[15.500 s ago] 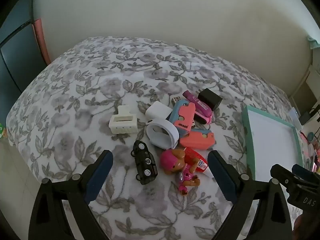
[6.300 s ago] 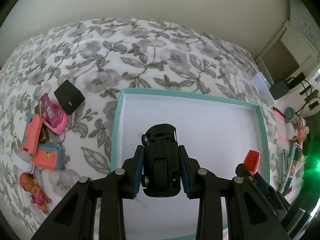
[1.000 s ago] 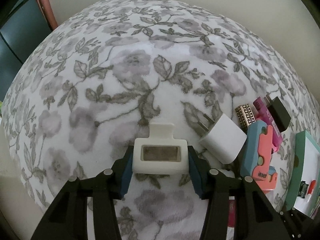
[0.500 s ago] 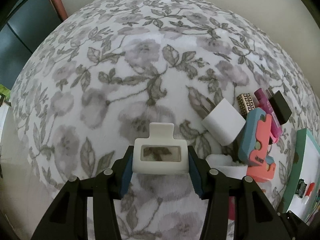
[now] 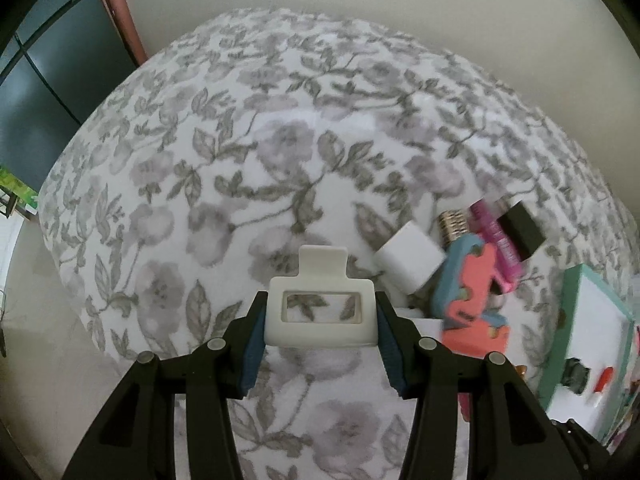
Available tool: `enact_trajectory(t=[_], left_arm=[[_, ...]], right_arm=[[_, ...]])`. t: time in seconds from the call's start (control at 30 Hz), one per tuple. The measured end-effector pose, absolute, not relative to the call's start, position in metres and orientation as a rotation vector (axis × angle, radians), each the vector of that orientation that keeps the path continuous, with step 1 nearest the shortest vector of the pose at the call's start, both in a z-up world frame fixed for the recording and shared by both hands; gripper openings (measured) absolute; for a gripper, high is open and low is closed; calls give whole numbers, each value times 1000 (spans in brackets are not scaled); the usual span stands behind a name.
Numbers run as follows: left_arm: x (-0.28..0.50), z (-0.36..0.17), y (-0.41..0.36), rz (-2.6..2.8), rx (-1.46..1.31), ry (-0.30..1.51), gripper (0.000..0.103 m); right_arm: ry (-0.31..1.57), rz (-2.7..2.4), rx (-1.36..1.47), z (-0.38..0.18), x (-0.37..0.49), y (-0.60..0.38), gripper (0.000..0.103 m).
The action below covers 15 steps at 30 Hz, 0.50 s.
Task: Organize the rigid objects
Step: 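Carry the white clip and pink puppy into the tray with both tools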
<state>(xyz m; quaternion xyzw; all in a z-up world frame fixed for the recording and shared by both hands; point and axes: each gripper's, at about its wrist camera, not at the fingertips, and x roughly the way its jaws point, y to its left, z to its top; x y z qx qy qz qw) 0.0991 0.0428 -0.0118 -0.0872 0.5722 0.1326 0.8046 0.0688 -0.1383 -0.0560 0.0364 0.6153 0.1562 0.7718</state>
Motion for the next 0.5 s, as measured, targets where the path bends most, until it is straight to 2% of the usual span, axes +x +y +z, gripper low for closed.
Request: enact_trajectory(t=[0.5], left_arm=[[116, 27, -83, 90, -122, 1171, 52]], right_arm=[[1137, -18, 307, -10, 70, -245, 41]])
